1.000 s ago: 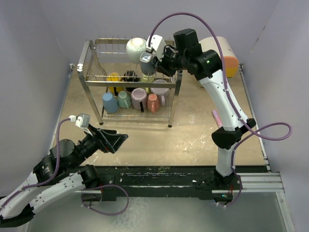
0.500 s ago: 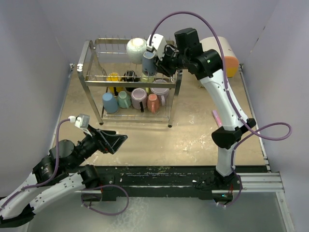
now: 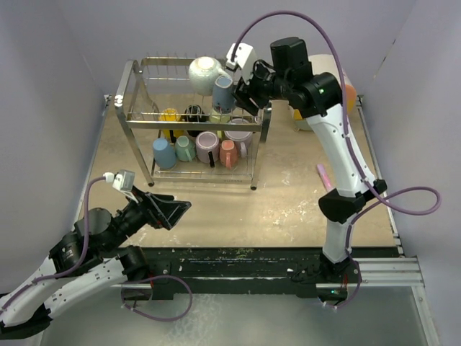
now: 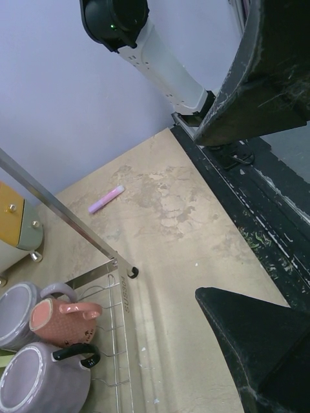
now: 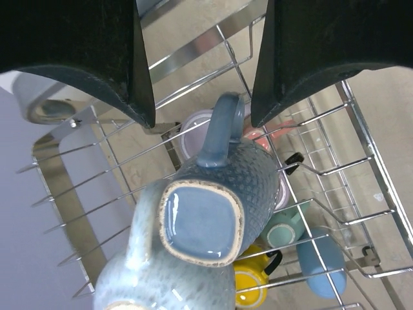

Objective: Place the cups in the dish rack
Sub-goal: Turn the cup upside down in the dish rack.

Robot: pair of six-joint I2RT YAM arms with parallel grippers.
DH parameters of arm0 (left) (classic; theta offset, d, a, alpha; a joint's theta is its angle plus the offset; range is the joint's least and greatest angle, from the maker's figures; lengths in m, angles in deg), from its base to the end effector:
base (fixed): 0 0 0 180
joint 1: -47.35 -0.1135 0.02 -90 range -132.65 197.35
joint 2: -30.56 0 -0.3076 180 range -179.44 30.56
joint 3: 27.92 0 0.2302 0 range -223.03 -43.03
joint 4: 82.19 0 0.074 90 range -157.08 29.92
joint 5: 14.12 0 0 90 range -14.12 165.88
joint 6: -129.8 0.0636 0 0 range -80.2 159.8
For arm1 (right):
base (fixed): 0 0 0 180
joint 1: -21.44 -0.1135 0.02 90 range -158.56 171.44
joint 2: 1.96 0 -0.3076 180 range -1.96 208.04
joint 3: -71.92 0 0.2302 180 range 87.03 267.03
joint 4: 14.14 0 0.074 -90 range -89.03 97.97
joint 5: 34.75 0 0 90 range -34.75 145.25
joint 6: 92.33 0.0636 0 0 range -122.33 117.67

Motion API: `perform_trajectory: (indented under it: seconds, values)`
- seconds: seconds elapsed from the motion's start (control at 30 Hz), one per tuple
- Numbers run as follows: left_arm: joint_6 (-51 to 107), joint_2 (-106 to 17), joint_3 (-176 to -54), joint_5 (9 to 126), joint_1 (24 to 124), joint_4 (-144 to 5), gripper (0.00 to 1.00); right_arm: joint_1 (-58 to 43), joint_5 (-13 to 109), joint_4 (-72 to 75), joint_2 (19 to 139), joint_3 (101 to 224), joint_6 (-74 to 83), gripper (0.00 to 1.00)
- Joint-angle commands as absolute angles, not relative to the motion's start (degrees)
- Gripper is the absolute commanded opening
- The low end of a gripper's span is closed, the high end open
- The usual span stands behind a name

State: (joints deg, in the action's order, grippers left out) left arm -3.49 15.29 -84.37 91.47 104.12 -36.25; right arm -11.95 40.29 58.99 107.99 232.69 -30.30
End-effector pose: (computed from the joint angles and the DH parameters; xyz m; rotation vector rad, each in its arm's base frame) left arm 0.0315 -0.0168 0.3349 -0.0136 1.7713 -1.0848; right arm 0.3213 0.2315 0.5297 -1.1439 1.5912 0.3179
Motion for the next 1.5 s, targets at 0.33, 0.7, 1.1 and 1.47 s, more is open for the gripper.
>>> perform_trajectory:
  seconds: [0.33, 0.7, 1.1, 1.47]
  values:
    - [6.0, 8.6, -89.1, 87.9, 104.3, -40.5, 0.99, -12.5, 35.7, 61.7, 96.4, 241.8, -33.7, 0.9]
    - [14.0, -8.5, -97.6, 92.5, 104.3, -30.3, 0.99, 2.4, 38.4, 56.2, 87.3, 227.7, -28.9, 1.0]
    - [3.4, -12.6, -82.9, 91.6, 103.1, -40.3, 0.99, 16.1, 34.4, 31.6, 67.1, 177.9, -20.4, 1.0]
    - [-3.0, -7.7, -72.9, 75.3, 79.5, -46.5, 0.99, 26.2, 24.7, 16.1, 60.8, 149.2, -13.7, 1.0]
